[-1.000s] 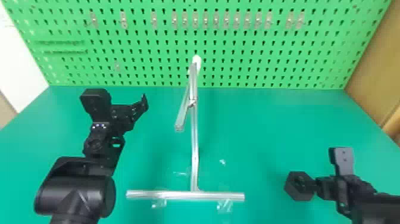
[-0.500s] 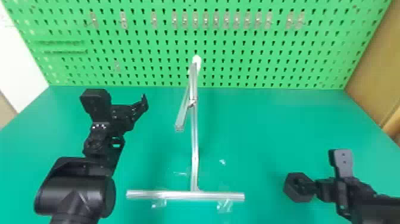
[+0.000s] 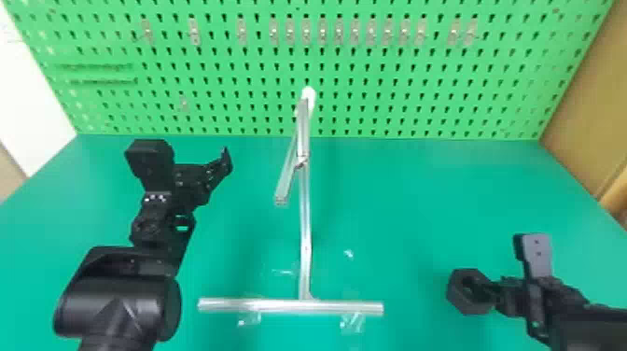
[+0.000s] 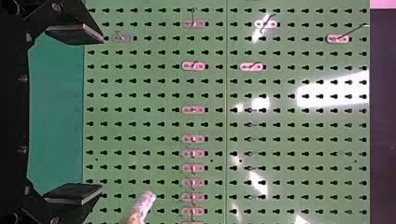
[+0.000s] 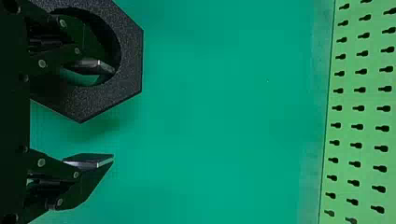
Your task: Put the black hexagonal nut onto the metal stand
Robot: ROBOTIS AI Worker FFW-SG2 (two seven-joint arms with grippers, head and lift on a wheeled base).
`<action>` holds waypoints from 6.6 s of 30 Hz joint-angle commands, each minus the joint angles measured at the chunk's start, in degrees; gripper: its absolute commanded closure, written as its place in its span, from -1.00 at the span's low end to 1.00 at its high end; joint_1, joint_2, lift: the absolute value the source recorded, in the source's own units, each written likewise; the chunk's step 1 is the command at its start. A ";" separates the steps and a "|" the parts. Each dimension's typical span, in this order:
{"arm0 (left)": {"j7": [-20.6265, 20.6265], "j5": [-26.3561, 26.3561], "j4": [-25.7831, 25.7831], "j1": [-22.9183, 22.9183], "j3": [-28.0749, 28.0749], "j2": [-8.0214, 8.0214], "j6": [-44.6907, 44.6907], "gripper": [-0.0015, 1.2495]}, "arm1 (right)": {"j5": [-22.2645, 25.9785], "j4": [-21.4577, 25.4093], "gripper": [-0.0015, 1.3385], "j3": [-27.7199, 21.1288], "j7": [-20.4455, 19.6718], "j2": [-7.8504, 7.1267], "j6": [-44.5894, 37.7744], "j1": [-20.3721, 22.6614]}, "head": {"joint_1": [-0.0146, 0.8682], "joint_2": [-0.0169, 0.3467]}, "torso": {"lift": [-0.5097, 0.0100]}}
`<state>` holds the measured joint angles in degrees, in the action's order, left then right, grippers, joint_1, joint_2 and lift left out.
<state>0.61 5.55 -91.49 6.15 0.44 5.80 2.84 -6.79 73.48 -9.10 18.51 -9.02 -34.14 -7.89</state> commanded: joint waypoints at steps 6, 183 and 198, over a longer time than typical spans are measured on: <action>0.00 0.07 0.00 0.00 -0.09 0.00 -0.02 -0.75 | -0.59 0.00 0.31 0.31 0.29 -0.03 -1.02 -0.37 | 0.60 -0.46 | 0.96; 0.00 -1.42 0.00 1.05 0.79 0.09 1.12 -0.75 | 34.91 7.12 0.67 47.06 5.22 -3.81 -27.91 -56.18 | 0.60 -0.46 | 0.96; 0.00 -1.42 0.00 1.05 0.70 0.09 1.12 -0.75 | 36.58 6.77 0.67 48.21 4.07 -3.73 -27.21 -56.01 | 0.60 -0.46 | 0.96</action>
<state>0.61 4.13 -91.49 7.14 1.11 5.89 3.96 29.29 80.25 38.79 22.61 -12.74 -61.77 -64.06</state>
